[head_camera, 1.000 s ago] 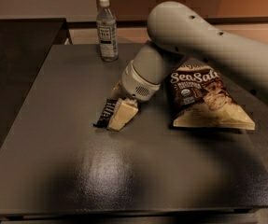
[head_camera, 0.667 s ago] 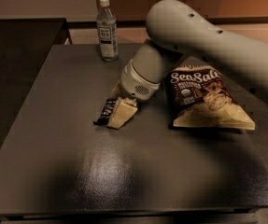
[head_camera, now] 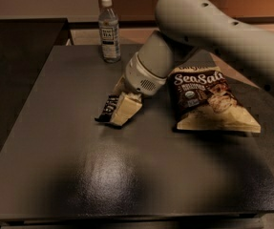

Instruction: Pick rxbar chocolate

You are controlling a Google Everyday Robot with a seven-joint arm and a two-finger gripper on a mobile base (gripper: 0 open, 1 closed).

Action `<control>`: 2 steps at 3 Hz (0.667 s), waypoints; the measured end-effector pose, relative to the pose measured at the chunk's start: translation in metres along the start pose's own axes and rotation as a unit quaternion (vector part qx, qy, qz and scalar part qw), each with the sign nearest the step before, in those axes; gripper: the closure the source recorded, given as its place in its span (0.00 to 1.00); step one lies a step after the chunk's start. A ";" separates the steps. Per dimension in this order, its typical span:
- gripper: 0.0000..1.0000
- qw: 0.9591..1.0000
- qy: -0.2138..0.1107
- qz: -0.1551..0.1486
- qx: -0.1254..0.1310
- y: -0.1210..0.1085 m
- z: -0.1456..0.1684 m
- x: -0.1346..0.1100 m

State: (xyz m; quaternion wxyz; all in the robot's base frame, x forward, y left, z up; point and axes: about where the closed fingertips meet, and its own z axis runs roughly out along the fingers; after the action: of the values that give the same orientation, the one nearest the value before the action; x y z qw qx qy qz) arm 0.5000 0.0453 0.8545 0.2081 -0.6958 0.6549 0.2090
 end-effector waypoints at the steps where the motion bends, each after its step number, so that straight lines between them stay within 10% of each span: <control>1: 1.00 1.000 -0.021 -0.007 0.007 -0.002 -0.026 -0.018; 2: 1.00 0.999 -0.036 -0.015 0.013 -0.004 -0.049 -0.033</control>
Offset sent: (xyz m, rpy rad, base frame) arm 0.0075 -0.0038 0.0952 0.1131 -0.0540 0.0144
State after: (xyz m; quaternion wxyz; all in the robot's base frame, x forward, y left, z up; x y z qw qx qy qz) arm 0.5031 0.0455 0.9140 0.2432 -0.6953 0.6388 0.2222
